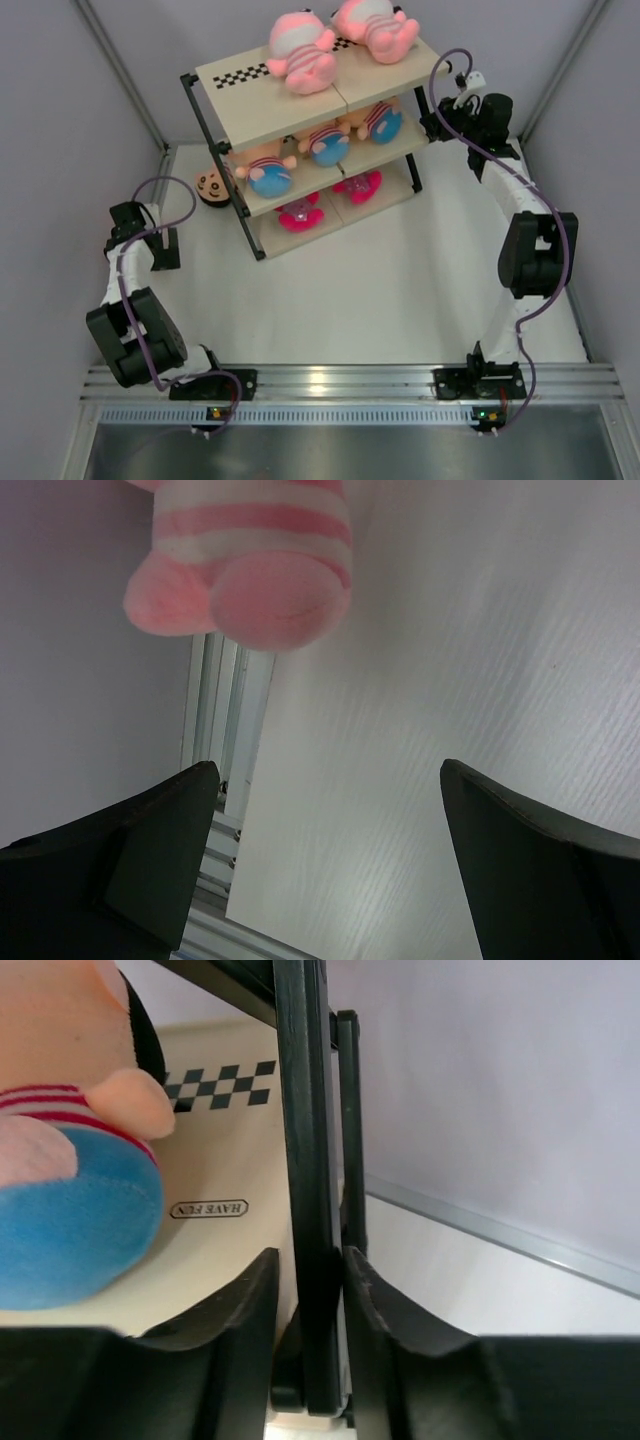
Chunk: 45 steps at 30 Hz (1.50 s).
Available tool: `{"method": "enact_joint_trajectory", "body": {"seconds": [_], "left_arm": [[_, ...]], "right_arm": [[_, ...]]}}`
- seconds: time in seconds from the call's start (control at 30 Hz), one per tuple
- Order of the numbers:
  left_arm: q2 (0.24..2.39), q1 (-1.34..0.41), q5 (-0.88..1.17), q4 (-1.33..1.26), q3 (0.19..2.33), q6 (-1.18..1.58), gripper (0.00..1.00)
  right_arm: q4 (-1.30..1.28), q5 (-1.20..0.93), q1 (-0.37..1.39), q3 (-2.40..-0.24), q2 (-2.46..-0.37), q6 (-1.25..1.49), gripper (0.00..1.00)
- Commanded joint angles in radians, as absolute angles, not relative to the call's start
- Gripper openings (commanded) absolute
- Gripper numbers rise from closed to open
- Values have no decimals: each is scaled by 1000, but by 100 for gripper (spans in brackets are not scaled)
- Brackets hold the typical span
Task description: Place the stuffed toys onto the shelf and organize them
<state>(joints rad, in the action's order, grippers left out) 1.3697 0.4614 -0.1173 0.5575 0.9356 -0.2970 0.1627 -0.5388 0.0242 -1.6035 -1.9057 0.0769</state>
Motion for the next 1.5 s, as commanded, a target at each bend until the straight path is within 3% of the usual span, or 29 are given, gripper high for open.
{"method": "enact_joint_trajectory", "body": {"seconds": [0.0,0.33,0.7,0.87,0.97,1.07,1.13,1.17,1.2,1.23,1.27,1.33,1.47], "left_arm": [[1402,482,-126,457,962,-268,98],[1528,486,-179,388,1025,-281,98],[1566,511,-203,351,1051,-299,97],[1542,522,-173,351,1048,-319,98],[1569,526,-161,351,1054,-331,98],[1609,541,-132,342,1055,-316,95],[1634,561,-103,344,1058,-310,87],[1640,564,-89,344,1058,-311,69],[1637,569,-77,344,1055,-313,59],[1632,569,-45,344,1045,-319,49],[1615,569,-31,345,1039,-319,28],[1586,569,-5,347,1016,-325,0],[1432,571,139,435,983,-324,0]], "right_arm": [[222,-612,32,-1588,-1902,49,28],[256,-718,26,-1451,-1822,9,10],[219,-724,12,-1341,-1706,-58,6],[232,-732,11,-1285,-1660,-69,7],[212,-735,11,-1295,-1655,-71,14],[206,-721,9,-1290,-1634,-69,28],[206,-712,11,-1279,-1623,-72,41],[203,-710,-14,-1278,-1611,-74,46],[198,-709,-24,-1276,-1603,-72,55],[190,-707,-26,-1275,-1598,-72,58],[181,-704,-29,-1270,-1580,-72,60],[183,-692,-32,-1250,-1559,-60,64],[196,-582,-35,-1198,-1438,24,69]]}}
